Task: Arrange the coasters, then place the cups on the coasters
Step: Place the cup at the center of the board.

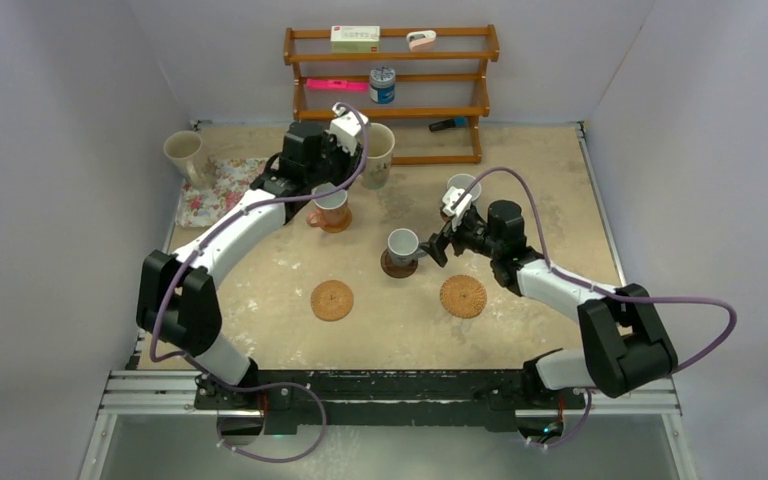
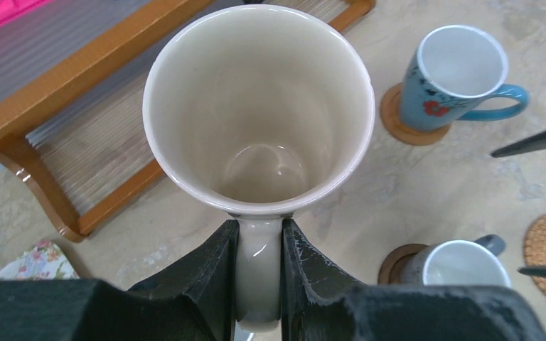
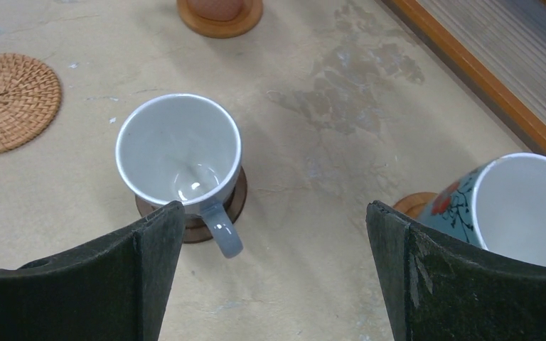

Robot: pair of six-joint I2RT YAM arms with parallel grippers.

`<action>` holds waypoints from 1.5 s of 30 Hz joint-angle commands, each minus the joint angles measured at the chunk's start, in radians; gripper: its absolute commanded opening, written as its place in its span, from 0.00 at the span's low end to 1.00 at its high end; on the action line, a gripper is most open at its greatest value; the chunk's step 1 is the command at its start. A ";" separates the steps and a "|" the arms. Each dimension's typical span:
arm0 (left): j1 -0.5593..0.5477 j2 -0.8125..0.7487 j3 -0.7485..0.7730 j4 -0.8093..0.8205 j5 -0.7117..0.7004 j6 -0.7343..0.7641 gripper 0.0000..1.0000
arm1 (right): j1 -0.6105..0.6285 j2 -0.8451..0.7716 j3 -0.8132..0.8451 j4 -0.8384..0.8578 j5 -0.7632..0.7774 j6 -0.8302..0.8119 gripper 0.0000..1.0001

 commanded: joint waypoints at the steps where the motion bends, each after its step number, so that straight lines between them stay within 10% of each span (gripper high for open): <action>1: -0.003 0.013 0.064 0.179 -0.066 0.016 0.00 | 0.002 0.015 0.039 -0.021 -0.056 -0.031 0.99; 45: -0.051 0.193 0.109 0.142 -0.093 -0.015 0.00 | 0.057 0.099 0.158 -0.400 -0.366 -0.311 0.98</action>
